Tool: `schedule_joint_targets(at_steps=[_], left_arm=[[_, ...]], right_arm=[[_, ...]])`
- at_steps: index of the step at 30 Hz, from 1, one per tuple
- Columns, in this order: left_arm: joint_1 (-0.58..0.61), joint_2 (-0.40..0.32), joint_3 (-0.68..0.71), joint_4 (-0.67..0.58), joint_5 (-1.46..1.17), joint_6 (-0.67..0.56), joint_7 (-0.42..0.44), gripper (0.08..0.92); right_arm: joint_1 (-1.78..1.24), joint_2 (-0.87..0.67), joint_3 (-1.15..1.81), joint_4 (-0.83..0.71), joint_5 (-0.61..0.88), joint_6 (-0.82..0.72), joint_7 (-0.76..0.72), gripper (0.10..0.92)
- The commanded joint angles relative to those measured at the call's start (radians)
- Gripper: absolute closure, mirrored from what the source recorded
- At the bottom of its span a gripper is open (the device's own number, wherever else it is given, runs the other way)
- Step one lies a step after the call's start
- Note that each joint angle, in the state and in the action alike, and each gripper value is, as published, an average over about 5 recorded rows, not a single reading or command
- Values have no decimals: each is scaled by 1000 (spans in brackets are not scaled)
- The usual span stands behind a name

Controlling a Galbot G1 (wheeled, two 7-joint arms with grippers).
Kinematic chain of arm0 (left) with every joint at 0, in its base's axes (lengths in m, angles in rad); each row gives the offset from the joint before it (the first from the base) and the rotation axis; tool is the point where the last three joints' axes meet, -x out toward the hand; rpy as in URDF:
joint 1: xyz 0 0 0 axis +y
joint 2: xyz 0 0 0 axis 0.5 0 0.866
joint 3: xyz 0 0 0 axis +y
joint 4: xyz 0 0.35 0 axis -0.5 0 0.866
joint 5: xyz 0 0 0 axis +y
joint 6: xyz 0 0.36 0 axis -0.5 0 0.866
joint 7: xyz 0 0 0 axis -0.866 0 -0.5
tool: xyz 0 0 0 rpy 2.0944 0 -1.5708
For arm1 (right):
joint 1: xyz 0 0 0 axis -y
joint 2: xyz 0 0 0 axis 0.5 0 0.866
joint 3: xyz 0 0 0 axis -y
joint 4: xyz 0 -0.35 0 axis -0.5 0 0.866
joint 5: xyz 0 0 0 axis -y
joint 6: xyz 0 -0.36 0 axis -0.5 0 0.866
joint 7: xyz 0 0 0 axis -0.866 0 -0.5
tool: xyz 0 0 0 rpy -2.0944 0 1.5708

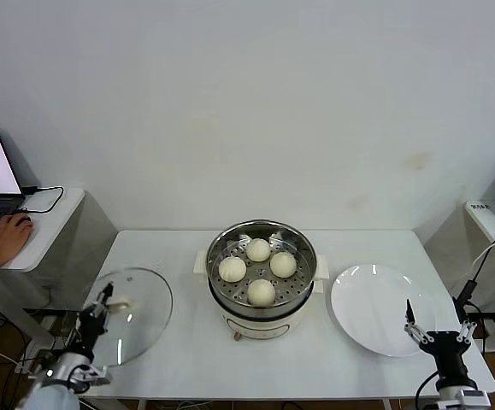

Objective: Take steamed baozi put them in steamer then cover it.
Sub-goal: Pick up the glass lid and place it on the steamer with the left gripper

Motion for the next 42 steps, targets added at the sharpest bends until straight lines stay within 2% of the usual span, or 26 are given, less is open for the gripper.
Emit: schedule_joint_targets(at_steps=[1,7,13,17,24,34,42], left_arm=[[12,159,14,-320,-227,263,135,850],[-130,246,195,-343,-246,346,180,850],[-343,238,429,-291,-233,423,201,850],[-486,186,555,-243,-192,479,221,850],[-660,25,730,-170,-65,551,288,850],[-764,-95,872,-98,89,591,401,850],[-781,-193,896,-29,148,623,424,850]], right_arm=[[-2,-4,-6,-12,-15,10,-1,202],[2,-1,-14,-7,-43,11,-1,203],[7,14,-33,-19,-82,22,6,203],[15,22,-52,-36,-103,28,10,203],[30,26,-72,-64,-132,35,16,203],[35,32,-81,-77,-149,38,17,203],[30,40,-98,-80,-173,43,18,203]])
